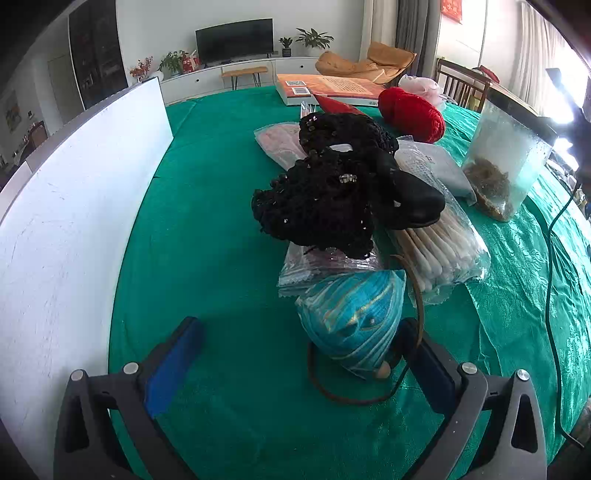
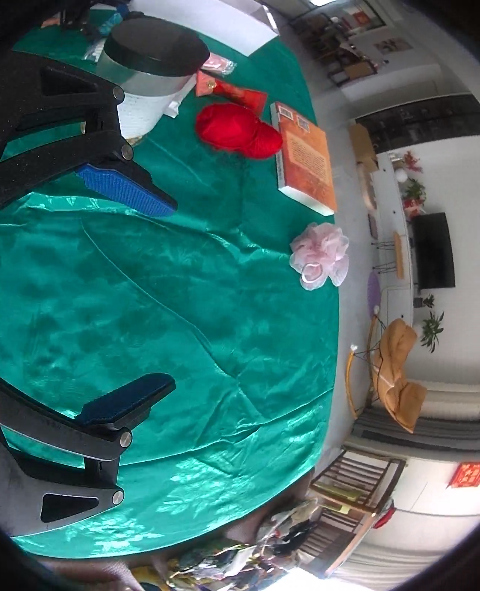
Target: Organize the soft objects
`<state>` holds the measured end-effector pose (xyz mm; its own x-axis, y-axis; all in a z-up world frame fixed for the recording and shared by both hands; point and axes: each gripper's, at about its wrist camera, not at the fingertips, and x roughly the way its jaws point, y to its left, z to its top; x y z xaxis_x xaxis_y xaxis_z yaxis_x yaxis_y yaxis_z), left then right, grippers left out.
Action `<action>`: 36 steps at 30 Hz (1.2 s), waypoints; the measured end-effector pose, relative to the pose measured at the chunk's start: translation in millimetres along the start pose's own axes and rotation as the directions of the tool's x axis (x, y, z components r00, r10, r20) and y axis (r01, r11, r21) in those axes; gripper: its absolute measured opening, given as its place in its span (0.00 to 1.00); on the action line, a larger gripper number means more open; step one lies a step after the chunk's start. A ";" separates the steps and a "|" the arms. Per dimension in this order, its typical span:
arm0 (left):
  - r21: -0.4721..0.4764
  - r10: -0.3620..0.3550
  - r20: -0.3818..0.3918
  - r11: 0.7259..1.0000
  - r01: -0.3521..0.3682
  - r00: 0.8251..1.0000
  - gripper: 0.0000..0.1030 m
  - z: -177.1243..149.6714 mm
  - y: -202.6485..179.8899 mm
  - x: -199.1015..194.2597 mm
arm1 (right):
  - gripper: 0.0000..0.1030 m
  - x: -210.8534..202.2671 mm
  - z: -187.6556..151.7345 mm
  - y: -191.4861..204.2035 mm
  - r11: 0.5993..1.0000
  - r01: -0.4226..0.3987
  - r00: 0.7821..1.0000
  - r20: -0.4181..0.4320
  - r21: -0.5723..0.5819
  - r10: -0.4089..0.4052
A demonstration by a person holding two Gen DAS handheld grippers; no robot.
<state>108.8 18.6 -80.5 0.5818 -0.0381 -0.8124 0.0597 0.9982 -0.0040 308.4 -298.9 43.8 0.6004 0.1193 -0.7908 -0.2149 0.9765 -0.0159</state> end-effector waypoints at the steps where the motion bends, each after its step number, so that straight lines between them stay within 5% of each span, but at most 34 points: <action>1: 0.000 0.000 0.000 1.000 0.000 1.000 1.00 -0.1 -0.1 -0.2 | 0.85 13.9 10.6 7.8 0.999 -0.003 1.000 -0.007 -0.053 0.003; 5: 0.000 0.000 0.000 1.000 0.000 1.000 1.00 -0.1 -0.2 -0.2 | 0.84 65.6 51.3 30.6 0.987 -0.028 1.000 -0.004 -0.158 0.028; 16: 0.000 0.000 0.000 1.000 0.000 1.000 1.00 0.0 -0.1 -0.3 | 0.83 154.6 130.2 50.7 0.988 -0.024 0.999 0.036 -0.155 0.030; 17: 0.000 0.000 0.000 1.000 0.000 1.000 1.00 0.0 -0.3 -0.4 | 0.69 158.3 133.7 50.0 0.989 -0.022 0.999 0.033 -0.144 0.027; 19: -0.001 0.000 0.000 1.000 0.000 1.000 1.00 0.0 -0.1 -0.3 | 0.12 169.2 140.4 46.6 0.994 -0.032 0.999 -0.012 -0.103 0.031; 27: -0.001 0.000 0.000 1.000 0.000 1.000 1.00 0.0 0.0 -0.4 | 0.10 106.0 106.2 11.1 0.995 -0.080 0.997 0.001 0.060 0.080; 36: -0.001 0.000 0.000 1.000 0.000 1.000 1.00 0.1 0.0 -0.3 | 0.10 2.7 -4.5 2.7 0.995 -0.035 0.991 -0.124 0.099 0.047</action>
<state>108.7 18.7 -80.1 0.5820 -0.0377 -0.8123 0.0588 0.9983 -0.0043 305.9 -296.8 38.8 0.4899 0.1418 -0.8602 -0.1587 0.9847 0.0719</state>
